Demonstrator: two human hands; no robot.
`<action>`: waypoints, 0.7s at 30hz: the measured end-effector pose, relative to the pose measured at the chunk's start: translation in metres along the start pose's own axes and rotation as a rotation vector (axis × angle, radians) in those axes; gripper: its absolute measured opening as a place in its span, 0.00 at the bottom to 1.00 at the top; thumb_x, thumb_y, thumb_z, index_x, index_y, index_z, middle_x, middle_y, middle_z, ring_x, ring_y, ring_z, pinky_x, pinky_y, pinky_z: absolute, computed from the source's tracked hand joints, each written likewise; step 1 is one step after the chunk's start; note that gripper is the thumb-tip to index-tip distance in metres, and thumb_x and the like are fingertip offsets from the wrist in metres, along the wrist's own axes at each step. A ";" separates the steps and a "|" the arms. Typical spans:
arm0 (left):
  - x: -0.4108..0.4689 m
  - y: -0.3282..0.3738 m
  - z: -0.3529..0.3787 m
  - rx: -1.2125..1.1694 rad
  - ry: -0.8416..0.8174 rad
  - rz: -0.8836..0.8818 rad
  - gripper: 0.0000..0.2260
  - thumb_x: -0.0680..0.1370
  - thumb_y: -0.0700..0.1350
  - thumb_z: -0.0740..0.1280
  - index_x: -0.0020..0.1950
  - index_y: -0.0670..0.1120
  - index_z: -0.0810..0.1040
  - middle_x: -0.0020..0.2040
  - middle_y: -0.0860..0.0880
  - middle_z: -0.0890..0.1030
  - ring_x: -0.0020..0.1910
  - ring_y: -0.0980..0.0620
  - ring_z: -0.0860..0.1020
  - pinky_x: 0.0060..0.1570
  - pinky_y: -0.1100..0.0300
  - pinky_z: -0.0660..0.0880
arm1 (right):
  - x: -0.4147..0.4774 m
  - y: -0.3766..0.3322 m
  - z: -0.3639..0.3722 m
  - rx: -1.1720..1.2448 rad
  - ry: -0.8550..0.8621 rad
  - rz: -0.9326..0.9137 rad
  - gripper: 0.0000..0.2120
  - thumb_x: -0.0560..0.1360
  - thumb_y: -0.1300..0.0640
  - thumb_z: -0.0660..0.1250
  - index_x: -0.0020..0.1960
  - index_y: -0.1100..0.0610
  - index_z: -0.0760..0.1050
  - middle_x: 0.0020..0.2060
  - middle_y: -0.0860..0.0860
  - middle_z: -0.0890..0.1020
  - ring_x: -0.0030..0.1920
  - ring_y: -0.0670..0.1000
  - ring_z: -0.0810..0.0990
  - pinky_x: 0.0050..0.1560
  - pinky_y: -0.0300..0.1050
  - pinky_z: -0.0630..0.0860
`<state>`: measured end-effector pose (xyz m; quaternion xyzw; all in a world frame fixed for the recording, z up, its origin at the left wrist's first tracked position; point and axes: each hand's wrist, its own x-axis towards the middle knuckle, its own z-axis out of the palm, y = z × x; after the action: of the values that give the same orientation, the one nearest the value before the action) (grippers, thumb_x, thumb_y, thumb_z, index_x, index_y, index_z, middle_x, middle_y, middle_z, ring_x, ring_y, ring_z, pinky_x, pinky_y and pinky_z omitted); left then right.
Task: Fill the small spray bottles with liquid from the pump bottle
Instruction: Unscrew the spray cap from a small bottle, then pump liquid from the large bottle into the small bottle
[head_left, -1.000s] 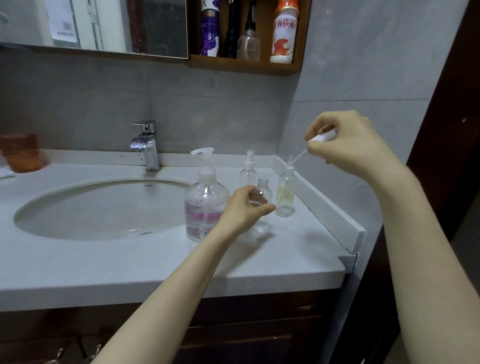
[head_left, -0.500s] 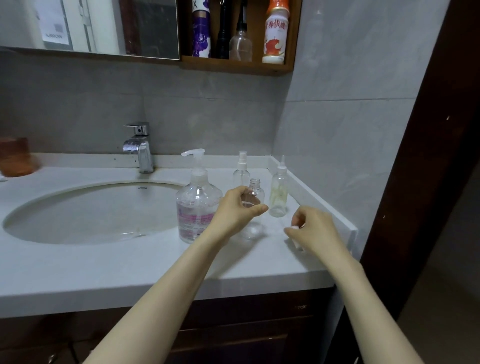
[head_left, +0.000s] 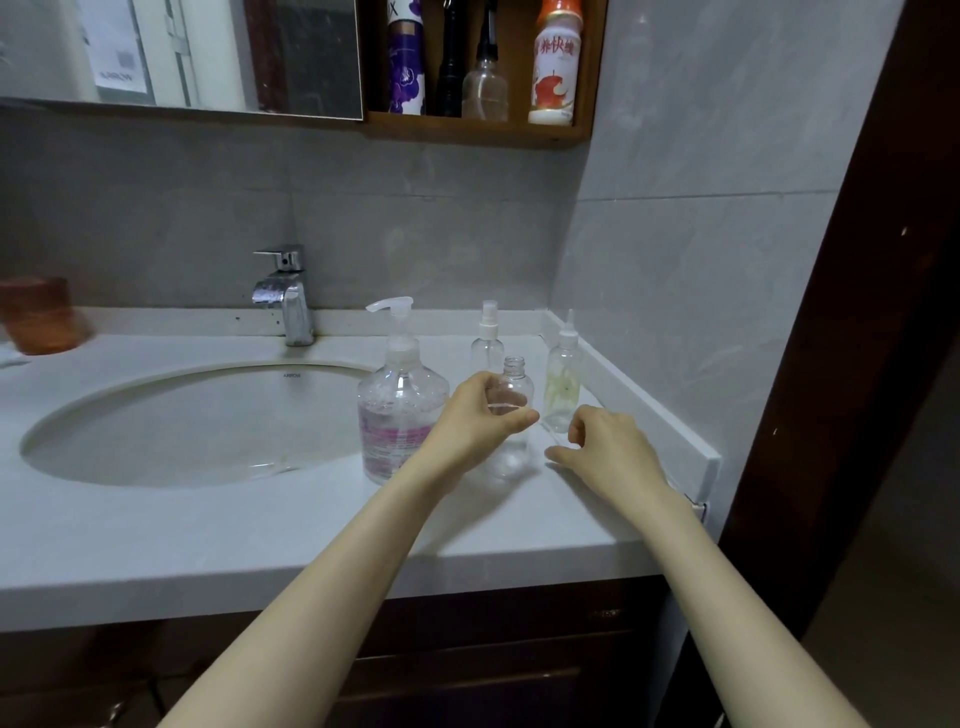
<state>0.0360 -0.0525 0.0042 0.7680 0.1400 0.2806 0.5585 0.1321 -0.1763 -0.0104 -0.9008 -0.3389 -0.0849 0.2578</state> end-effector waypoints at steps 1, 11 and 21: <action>-0.002 -0.001 0.001 -0.022 -0.006 -0.011 0.15 0.75 0.39 0.70 0.57 0.45 0.68 0.52 0.51 0.79 0.53 0.54 0.78 0.51 0.63 0.73 | 0.000 0.000 -0.001 -0.012 0.043 -0.020 0.11 0.74 0.49 0.67 0.47 0.57 0.73 0.48 0.52 0.78 0.51 0.55 0.75 0.42 0.45 0.68; -0.019 0.009 -0.016 -0.085 0.034 0.001 0.14 0.74 0.40 0.71 0.49 0.47 0.66 0.50 0.49 0.82 0.48 0.55 0.80 0.46 0.64 0.73 | 0.016 -0.064 -0.034 0.933 0.126 -0.170 0.08 0.78 0.62 0.60 0.45 0.58 0.78 0.39 0.49 0.81 0.42 0.48 0.80 0.44 0.39 0.75; -0.067 0.044 -0.102 -0.093 0.012 0.049 0.15 0.71 0.36 0.70 0.55 0.39 0.69 0.49 0.40 0.84 0.51 0.45 0.82 0.54 0.53 0.78 | 0.040 -0.130 -0.003 0.967 -0.222 -0.376 0.11 0.75 0.61 0.68 0.57 0.61 0.77 0.52 0.56 0.82 0.54 0.51 0.80 0.58 0.45 0.75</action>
<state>-0.0817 -0.0230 0.0490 0.7427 0.1113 0.3047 0.5858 0.0777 -0.0723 0.0581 -0.6064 -0.5201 0.1321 0.5868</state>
